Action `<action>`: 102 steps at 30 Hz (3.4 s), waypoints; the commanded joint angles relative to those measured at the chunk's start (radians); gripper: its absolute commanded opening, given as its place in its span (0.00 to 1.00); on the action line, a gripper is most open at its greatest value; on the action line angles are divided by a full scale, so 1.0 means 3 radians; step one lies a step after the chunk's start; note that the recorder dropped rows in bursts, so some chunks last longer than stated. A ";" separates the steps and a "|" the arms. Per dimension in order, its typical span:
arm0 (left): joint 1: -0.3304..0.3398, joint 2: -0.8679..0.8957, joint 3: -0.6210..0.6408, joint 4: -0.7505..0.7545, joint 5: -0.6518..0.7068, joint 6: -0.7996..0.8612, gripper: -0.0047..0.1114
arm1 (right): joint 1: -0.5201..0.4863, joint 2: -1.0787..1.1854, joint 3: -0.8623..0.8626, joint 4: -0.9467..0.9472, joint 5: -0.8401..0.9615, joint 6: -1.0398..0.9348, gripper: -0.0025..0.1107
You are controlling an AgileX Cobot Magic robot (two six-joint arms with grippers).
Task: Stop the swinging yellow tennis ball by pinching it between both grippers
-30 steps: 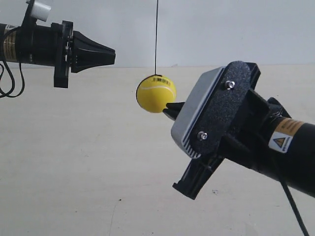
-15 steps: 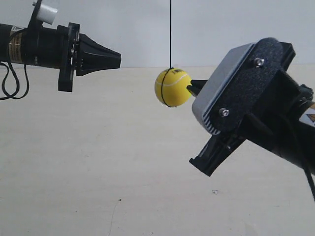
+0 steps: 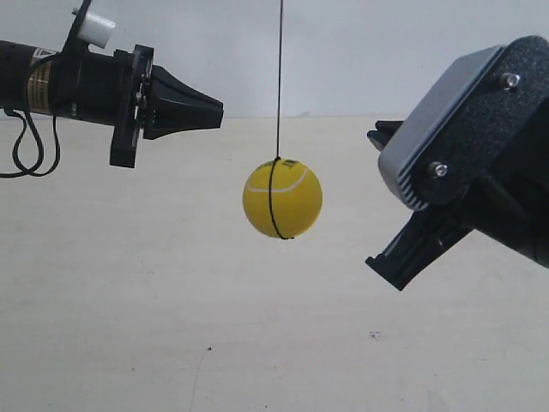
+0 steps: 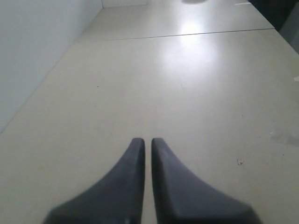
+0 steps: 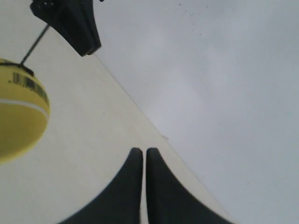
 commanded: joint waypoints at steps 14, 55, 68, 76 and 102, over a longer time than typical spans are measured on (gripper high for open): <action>-0.0018 -0.0012 -0.0017 0.0029 -0.0018 -0.0085 0.08 | -0.1319 -0.0033 -0.0017 -0.3612 0.0605 0.3640 0.02; -0.0183 -0.0012 0.0065 0.0138 -0.0018 -0.0298 0.08 | -0.1792 0.0591 -0.0017 -0.6734 -0.0383 0.6699 0.02; -0.0390 0.0105 0.0052 0.0138 -0.0018 -0.0269 0.08 | -0.1792 0.0775 -0.0017 -0.6734 -0.0732 0.6662 0.02; -0.0390 0.0114 0.0053 0.0138 -0.0018 -0.0260 0.08 | -0.1792 0.0898 -0.0115 -0.6750 -0.0730 0.6686 0.02; -0.0390 0.0114 0.0053 0.0138 -0.0018 -0.0199 0.08 | -0.1792 0.0898 -0.0122 -0.6739 -0.0666 0.6653 0.02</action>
